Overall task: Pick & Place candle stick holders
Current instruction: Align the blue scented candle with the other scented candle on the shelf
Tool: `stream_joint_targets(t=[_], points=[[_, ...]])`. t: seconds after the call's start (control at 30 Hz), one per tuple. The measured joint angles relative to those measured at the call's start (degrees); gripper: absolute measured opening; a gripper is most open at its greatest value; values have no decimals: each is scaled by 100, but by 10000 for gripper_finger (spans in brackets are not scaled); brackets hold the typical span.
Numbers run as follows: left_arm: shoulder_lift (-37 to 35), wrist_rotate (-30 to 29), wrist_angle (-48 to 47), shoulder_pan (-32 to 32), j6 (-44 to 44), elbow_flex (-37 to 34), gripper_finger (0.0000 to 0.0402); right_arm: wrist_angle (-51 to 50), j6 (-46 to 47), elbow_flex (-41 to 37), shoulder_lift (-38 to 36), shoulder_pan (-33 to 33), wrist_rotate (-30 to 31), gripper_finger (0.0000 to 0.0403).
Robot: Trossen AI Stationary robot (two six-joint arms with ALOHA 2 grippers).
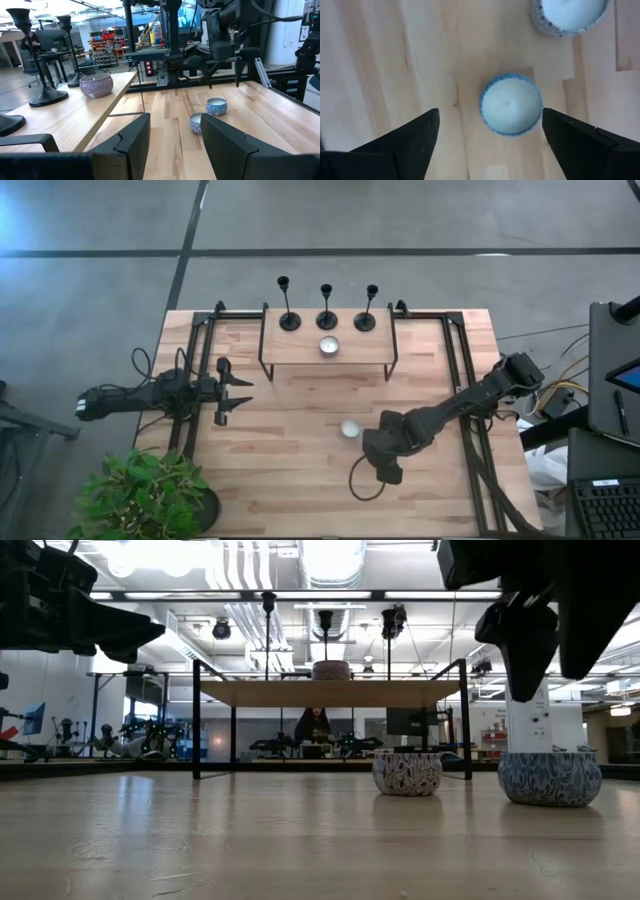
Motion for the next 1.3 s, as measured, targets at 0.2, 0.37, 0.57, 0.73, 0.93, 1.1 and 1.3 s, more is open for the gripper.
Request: stream_joint_targets(t=[0.2, 0.37, 0.57, 0.73, 0.93, 1.1, 1.3], points=[[0, 1, 0, 1, 0, 2, 181, 10, -5, -95, 0, -38, -65, 371], [-1, 2, 0, 2, -2, 2, 181, 17, -74, -217, 0, -41, -66, 373], [0, 0, 0, 0, -1, 2, 181, 289, -198, -435, 0, -41, -69, 373], [0, 1, 0, 0, -2, 2, 181, 546, -229, -686, 0, -43, -42, 373], [-2, 1, 0, 1, -1, 2, 181, 773, -244, -871, 0, -54, -34, 373], [-1, 0, 0, 1, -1, 1, 181, 1082, -258, -1017, 0, -139, -25, 373], [0, 0, 0, 0, 0, 0, 181, 1153, -304, -1099, 92, -261, -59, 373]])
